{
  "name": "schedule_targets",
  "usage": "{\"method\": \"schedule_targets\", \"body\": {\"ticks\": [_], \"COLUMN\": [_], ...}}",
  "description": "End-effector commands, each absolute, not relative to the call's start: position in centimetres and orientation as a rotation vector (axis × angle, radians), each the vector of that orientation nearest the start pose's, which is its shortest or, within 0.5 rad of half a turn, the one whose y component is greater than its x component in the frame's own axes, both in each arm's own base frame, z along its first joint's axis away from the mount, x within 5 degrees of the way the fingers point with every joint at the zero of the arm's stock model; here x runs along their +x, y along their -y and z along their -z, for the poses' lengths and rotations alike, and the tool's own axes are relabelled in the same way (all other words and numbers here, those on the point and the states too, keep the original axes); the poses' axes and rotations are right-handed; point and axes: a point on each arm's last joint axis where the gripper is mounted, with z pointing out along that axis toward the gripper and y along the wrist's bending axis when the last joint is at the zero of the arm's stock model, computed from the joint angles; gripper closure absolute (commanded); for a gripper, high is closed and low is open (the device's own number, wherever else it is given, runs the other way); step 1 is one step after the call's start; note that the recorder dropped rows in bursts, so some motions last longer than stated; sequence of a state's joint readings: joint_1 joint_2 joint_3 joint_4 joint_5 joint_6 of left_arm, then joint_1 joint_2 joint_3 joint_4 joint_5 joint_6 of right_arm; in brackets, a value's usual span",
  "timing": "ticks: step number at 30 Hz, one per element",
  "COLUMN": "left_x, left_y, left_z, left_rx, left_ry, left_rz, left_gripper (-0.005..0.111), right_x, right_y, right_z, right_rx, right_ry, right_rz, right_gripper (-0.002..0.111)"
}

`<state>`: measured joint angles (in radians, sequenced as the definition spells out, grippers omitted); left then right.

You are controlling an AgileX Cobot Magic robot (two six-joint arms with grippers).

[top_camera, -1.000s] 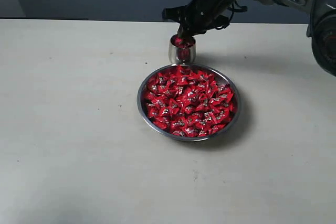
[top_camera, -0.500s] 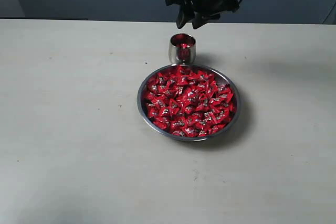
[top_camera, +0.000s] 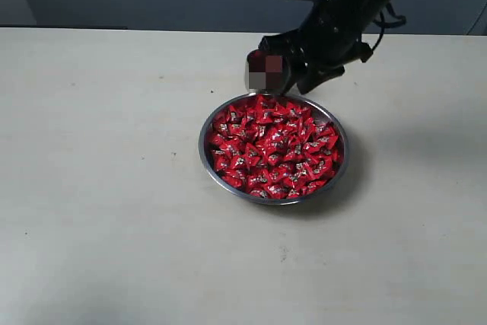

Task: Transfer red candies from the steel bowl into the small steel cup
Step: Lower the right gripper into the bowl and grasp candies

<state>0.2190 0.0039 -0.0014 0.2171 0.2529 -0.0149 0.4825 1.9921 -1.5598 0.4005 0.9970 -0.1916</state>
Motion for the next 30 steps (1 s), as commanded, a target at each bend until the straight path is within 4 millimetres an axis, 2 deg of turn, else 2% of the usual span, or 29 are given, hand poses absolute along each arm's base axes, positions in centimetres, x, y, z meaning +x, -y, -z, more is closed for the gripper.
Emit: {"method": "schedule_targets", "body": {"ticks": [1,4,6,14,18,24,30], "left_x": [5.3,5.3,5.3,5.3,5.3,5.3,5.3], "left_y": [-1.7,-1.7,-1.7,-1.7,-1.7,-1.7,-1.7], "left_z": [-19.2,-19.2,-19.2,-19.2,-19.2,-19.2,-19.2], "left_rx": [-0.056,-0.056,-0.056,-0.056,-0.056,-0.056,-0.056], "left_ry": [-1.731,-1.731,-1.731,-1.731,-1.731,-1.731,-1.731], "left_rz": [-0.351,-0.351,-0.351,-0.351,-0.351,-0.351,-0.351], "left_gripper": [0.106,0.106,0.106,0.106,0.106,0.106,0.106], "right_x": [33.6,32.9,32.8,32.9,32.3,32.1,32.5], "right_y": [-21.1,-20.8,-20.8,-21.0,-22.4,-24.5,-24.5], "right_z": [-20.2,-19.0,-18.8,-18.2,-16.8,-16.1,-15.0], "right_rx": [-0.744,-0.743,-0.738,-0.717,-0.790,-0.837,-0.798], "right_ry": [-2.866,-2.899,-2.901,-2.905,-2.919,-2.811,-2.818], "right_rz": [-0.597,-0.604,-0.613,-0.629,-0.610,-0.523,-0.464], "right_gripper": [0.063,0.050,0.047,0.049,0.049,0.049,0.049]}}
